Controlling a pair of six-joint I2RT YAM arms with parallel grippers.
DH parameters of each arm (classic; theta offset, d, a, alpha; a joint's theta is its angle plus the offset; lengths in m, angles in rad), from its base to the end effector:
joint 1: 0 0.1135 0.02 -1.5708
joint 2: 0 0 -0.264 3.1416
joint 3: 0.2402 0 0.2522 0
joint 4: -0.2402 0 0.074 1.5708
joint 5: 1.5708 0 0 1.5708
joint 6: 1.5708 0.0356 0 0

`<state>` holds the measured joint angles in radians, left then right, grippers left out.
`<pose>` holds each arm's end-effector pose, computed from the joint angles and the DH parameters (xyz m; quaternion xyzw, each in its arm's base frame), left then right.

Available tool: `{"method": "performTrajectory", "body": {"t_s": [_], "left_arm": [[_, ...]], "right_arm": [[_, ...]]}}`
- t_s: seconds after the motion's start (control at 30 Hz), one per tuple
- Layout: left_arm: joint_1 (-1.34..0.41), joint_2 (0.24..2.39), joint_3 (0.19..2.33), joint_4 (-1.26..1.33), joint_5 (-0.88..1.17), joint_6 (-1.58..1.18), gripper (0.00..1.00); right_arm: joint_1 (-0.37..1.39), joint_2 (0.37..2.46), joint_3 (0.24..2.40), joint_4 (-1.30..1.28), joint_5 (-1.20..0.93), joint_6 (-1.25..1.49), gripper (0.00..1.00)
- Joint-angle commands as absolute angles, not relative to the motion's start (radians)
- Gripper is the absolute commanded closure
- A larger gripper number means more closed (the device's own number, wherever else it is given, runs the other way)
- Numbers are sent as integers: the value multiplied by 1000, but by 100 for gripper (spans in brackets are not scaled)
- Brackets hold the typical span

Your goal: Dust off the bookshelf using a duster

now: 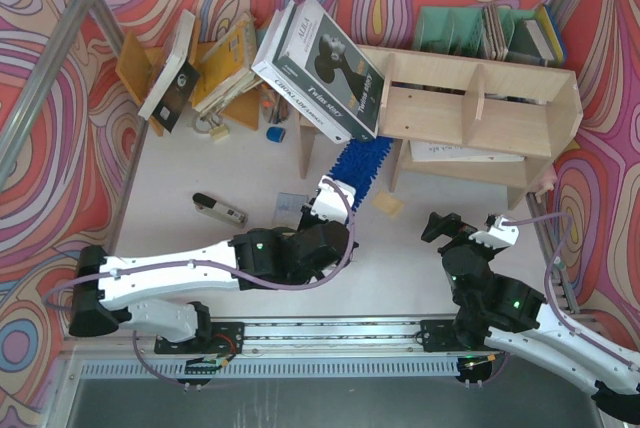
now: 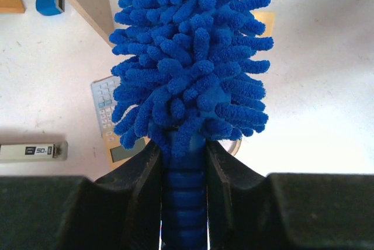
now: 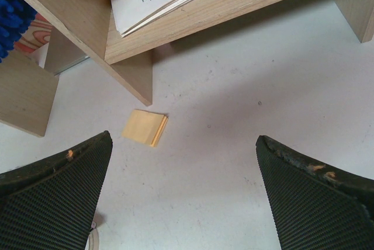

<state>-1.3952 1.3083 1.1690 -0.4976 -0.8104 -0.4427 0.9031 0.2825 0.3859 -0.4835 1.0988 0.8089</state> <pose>0.0746 -0.2728 0.3353 0.2185 0.8107 -0.1153 0.5308 0.0792 0.0492 0.2386 0.2593 0.7191 0.0778 0.6400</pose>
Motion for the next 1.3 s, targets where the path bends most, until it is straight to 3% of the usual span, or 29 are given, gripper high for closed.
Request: {"method": "performTrajectory", "body": {"t_s": [0.0, 0.63, 1.27], "left_arm": [[-1386, 1269, 1123, -463, -884, -411, 100], [-1235, 1053, 982, -744, -985, -561, 100], [-1211, 1238, 822, -630, -767, -720, 100]], "right_arm": [[907, 282, 399, -492, 1126, 819, 1], [907, 288, 401, -496, 1123, 824, 1], [908, 293, 402, -499, 1123, 828, 1]]}}
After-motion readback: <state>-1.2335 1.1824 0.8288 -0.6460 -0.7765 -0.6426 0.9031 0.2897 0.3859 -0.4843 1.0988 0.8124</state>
